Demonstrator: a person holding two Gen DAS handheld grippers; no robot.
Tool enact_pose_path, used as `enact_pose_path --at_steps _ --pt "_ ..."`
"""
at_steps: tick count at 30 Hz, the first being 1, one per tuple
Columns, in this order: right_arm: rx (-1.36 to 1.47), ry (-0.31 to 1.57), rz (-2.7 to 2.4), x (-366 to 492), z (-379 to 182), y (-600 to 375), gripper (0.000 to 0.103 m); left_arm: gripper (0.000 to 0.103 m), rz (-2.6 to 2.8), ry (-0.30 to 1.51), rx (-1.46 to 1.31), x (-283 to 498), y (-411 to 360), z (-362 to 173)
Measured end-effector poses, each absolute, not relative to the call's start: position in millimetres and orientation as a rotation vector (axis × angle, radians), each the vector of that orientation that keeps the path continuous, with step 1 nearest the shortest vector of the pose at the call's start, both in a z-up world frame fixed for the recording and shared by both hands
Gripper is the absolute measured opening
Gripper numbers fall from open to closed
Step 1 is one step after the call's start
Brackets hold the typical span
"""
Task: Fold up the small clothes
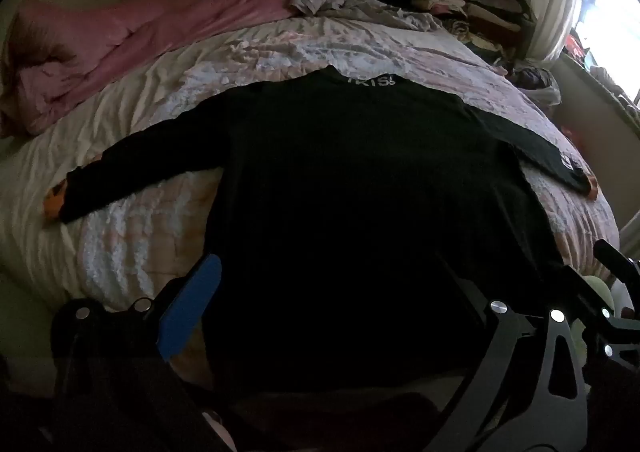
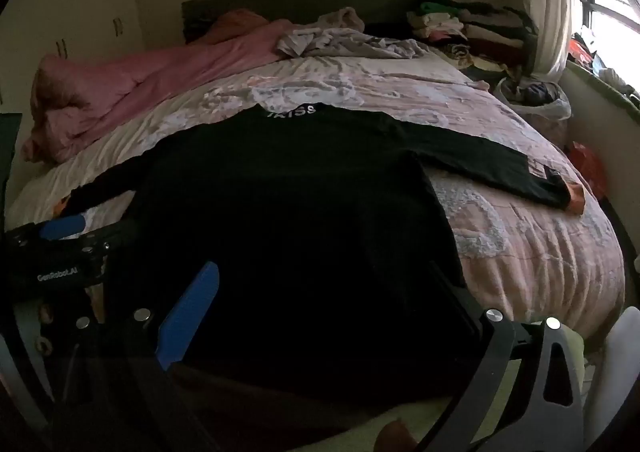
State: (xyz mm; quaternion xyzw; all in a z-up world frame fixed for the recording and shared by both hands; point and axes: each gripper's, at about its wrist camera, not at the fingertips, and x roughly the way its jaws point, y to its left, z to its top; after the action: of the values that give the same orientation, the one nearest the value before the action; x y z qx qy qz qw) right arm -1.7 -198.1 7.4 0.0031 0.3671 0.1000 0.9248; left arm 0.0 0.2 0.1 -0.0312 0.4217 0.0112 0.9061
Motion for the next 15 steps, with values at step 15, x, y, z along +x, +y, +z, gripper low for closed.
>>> enact_pose_path --at_steps 15 --pt "-0.043 0.73 0.208 -3 13 -188 0.099 0.094 0.023 0.865 -0.063 -1 0 0"
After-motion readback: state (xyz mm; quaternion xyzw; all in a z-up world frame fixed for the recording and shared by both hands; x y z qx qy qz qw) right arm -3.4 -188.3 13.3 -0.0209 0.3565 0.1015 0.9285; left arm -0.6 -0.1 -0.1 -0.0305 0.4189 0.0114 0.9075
